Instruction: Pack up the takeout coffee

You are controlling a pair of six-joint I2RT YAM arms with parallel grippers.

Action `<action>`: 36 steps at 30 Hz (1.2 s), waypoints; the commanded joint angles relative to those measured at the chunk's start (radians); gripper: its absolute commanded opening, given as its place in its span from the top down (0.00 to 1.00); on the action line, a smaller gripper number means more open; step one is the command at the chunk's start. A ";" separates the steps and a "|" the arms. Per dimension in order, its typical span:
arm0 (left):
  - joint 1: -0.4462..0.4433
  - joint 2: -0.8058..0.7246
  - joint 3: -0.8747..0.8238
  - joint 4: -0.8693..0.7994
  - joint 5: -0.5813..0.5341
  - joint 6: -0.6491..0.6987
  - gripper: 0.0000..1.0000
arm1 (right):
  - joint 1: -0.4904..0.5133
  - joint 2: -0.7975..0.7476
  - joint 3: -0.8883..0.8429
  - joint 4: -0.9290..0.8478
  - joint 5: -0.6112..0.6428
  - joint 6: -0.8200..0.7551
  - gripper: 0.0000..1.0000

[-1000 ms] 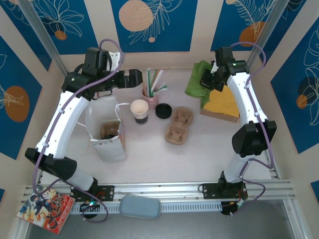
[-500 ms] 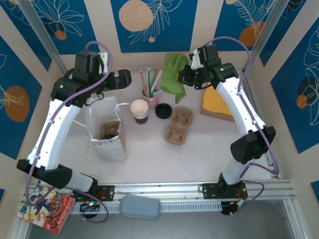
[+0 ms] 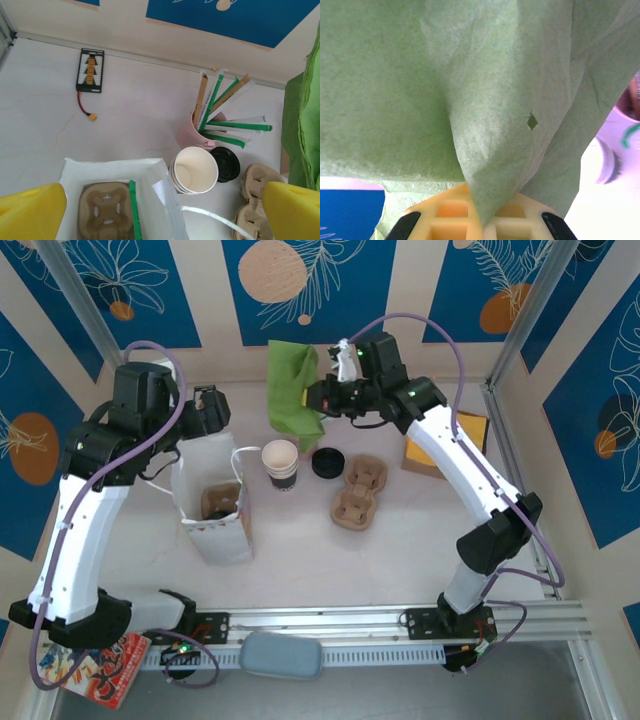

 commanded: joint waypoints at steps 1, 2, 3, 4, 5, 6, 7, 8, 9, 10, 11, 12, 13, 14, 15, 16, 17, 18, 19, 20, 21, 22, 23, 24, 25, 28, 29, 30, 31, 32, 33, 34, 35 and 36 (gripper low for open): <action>0.012 -0.056 0.010 -0.032 -0.043 0.003 0.00 | 0.053 -0.032 0.030 0.098 0.020 0.047 1.00; 0.012 -0.066 0.011 -0.035 -0.043 0.009 0.00 | 0.072 -0.028 0.031 0.115 0.028 0.058 1.00; 0.013 -0.075 0.018 -0.041 -0.044 0.018 0.00 | 0.093 -0.021 0.033 0.138 0.034 0.069 1.00; 0.012 -0.086 0.028 -0.050 -0.052 0.028 0.00 | 0.111 -0.009 0.039 0.158 0.036 0.083 1.00; 0.013 -0.094 0.036 -0.060 -0.064 0.034 0.00 | 0.127 0.004 0.052 0.169 0.037 0.091 1.00; 0.012 -0.106 0.039 -0.066 -0.079 0.036 0.00 | 0.146 0.023 0.074 0.173 0.039 0.096 1.00; 0.012 -0.122 0.034 -0.067 -0.088 0.040 0.00 | 0.164 0.044 0.103 0.170 0.044 0.095 1.00; 0.013 -0.136 0.024 -0.065 -0.092 0.044 0.00 | 0.182 0.061 0.133 0.164 0.056 0.089 1.00; 0.012 -0.154 0.012 -0.062 -0.091 0.047 0.00 | 0.201 0.082 0.171 0.147 0.074 0.082 1.00; 0.012 -0.171 -0.005 -0.057 -0.085 0.052 0.00 | 0.219 0.104 0.206 0.133 0.090 0.074 1.00; 0.013 -0.185 -0.014 -0.056 -0.082 0.056 0.00 | 0.231 0.123 0.237 0.122 0.100 0.071 1.00; 0.012 -0.197 -0.019 -0.062 -0.088 0.060 0.00 | 0.242 0.147 0.273 0.111 0.104 0.072 1.00; 0.012 -0.207 -0.021 -0.070 -0.096 0.060 0.00 | 0.251 0.171 0.310 0.098 0.104 0.075 1.00; 0.013 -0.216 -0.021 -0.073 -0.100 0.064 0.00 | 0.259 0.193 0.348 0.084 0.105 0.079 1.00; 0.012 -0.227 -0.022 -0.076 -0.103 0.065 0.00 | 0.269 0.220 0.389 0.068 0.103 0.083 1.00; 0.013 -0.237 -0.024 -0.075 -0.105 0.067 0.00 | 0.282 0.249 0.431 0.051 0.104 0.082 1.00; 0.012 -0.245 -0.027 -0.074 -0.104 0.069 0.00 | 0.294 0.272 0.472 0.034 0.109 0.080 1.00; 0.012 -0.253 -0.028 -0.072 -0.104 0.071 0.00 | 0.307 0.301 0.523 0.011 0.116 0.081 1.00; 0.013 -0.260 -0.027 -0.073 -0.109 0.073 0.00 | 0.317 0.330 0.570 -0.009 0.117 0.082 1.00; 0.013 -0.263 -0.028 -0.073 -0.113 0.076 0.00 | 0.327 0.353 0.610 -0.022 0.118 0.086 1.00; 0.012 -0.267 -0.027 -0.075 -0.116 0.080 0.00 | 0.337 0.377 0.648 -0.039 0.121 0.091 1.00; 0.012 -0.272 -0.027 -0.076 -0.122 0.081 0.00 | 0.348 0.398 0.677 -0.050 0.122 0.094 1.00; 0.012 -0.278 -0.028 -0.076 -0.125 0.082 0.00 | 0.355 0.410 0.696 -0.057 0.124 0.099 1.00; 0.012 -0.282 -0.028 -0.075 -0.124 0.086 0.00 | 0.363 0.422 0.705 -0.062 0.125 0.106 1.00; 0.012 -0.285 -0.027 -0.075 -0.124 0.090 0.00 | 0.370 0.429 0.705 -0.065 0.127 0.114 1.00; 0.013 -0.293 -0.025 -0.076 -0.137 0.099 0.00 | 0.386 0.431 0.679 -0.076 0.135 0.143 1.00; 0.012 -0.295 -0.025 -0.076 -0.141 0.101 0.00 | 0.391 0.430 0.668 -0.079 0.138 0.150 1.00; 0.012 -0.297 -0.026 -0.075 -0.145 0.103 0.00 | 0.398 0.428 0.651 -0.078 0.137 0.159 1.00; 0.012 -0.298 -0.026 -0.075 -0.147 0.105 0.00 | 0.405 0.424 0.636 -0.081 0.139 0.166 1.00; 0.013 -0.299 -0.026 -0.075 -0.149 0.105 0.00 | 0.410 0.422 0.625 -0.084 0.142 0.173 1.00; 0.012 -0.297 -0.028 -0.073 -0.149 0.108 0.00 | 0.416 0.420 0.615 -0.089 0.146 0.179 1.00; 0.012 -0.298 -0.028 -0.073 -0.150 0.110 0.00 | 0.419 0.417 0.602 -0.094 0.148 0.185 1.00; 0.012 -0.296 -0.027 -0.072 -0.151 0.110 0.00 | 0.422 0.415 0.592 -0.100 0.151 0.191 1.00; 0.012 -0.295 -0.026 -0.071 -0.152 0.113 0.00 | 0.423 0.412 0.583 -0.111 0.158 0.201 1.00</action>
